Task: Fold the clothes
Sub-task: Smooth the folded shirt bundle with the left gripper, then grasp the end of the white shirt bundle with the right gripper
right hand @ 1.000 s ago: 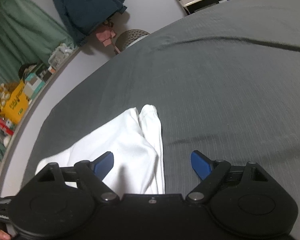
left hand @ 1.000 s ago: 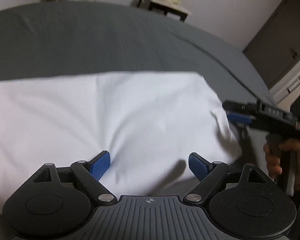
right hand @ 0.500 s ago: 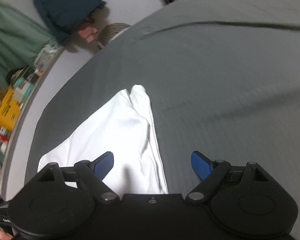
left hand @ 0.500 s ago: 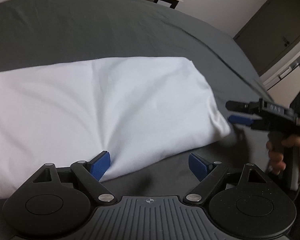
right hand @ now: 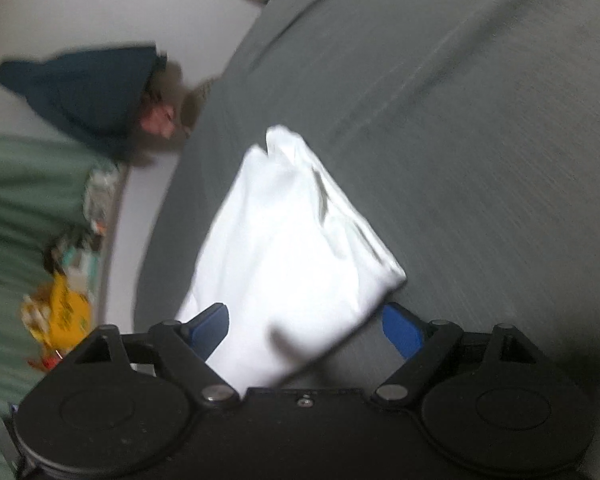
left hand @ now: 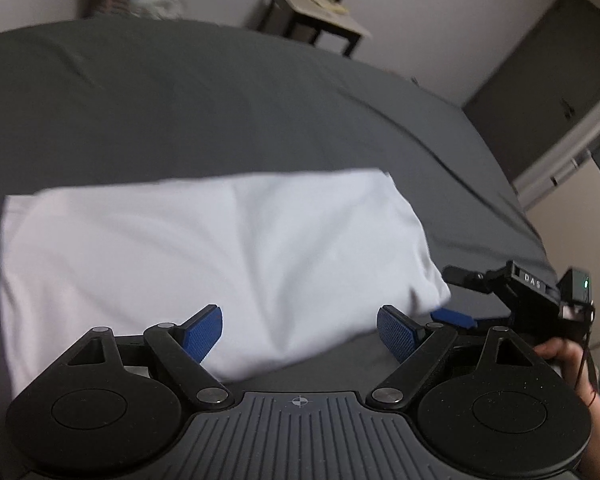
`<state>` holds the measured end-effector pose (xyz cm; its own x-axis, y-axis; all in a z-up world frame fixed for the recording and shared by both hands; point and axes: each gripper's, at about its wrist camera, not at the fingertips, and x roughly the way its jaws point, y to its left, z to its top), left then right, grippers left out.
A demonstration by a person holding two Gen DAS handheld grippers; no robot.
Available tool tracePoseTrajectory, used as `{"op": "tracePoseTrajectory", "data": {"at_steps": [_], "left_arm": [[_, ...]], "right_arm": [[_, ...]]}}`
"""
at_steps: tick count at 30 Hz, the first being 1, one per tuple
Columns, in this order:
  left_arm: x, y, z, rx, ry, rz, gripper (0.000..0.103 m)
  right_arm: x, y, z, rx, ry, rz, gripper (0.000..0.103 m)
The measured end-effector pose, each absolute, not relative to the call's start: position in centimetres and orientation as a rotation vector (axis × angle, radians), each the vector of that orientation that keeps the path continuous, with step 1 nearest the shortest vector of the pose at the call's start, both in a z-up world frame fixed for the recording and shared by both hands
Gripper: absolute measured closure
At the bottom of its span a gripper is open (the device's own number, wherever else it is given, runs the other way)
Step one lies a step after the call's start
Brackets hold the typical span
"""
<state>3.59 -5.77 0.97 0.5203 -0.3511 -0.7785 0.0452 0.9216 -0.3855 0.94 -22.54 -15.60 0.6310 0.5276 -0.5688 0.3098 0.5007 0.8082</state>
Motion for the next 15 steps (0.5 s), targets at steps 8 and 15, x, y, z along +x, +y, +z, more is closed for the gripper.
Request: {"op": "tracePoseTrajectory", "data": {"at_steps": [8,15], "left_arm": [[3.3,-3.5,0.5,-0.352,1.019,-0.166,0.018],[2.4,-2.5,0.5,-0.381,1.016,-0.091,0.018]], "right_arm": [[1.3,-22.7,-17.5,1.164,0.802,0.084,0.064],[0.3,-21.4,-18.4,1.224,0.698,-0.004,0.097]]}}
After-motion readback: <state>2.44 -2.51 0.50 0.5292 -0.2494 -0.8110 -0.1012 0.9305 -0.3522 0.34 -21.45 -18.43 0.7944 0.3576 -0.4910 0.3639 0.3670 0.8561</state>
